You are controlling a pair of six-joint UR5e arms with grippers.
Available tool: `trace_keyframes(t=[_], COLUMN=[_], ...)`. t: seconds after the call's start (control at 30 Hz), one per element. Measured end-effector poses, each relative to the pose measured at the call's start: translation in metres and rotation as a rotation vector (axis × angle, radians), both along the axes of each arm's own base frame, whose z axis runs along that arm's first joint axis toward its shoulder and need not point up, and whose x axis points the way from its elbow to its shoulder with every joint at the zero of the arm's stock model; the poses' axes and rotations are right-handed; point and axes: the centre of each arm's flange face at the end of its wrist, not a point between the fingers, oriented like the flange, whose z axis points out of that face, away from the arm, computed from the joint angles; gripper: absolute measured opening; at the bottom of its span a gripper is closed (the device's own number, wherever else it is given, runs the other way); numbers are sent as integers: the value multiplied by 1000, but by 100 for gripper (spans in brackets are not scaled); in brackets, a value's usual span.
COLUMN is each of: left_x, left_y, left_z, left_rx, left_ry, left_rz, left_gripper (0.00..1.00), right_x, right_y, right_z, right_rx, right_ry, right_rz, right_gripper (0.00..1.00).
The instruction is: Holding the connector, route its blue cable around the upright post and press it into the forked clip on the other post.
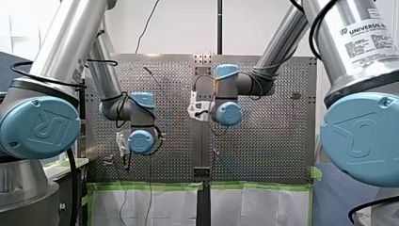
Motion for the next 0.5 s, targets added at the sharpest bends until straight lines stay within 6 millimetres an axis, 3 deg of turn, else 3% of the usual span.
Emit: trace_keyframes(t=[0.27, 0.5], left_x=[21, 30], left_y=[-8, -9], left_z=[39, 67], left_rx=[-38, -79], left_ry=[-55, -86], left_rz=[47, 84], left_gripper=[13, 13], right_x=[10, 3], right_y=[-11, -14], right_z=[62, 103], right_rx=[-53, -77], right_ry=[-50, -86], right_rz=[18, 12], right_gripper=[0, 0])
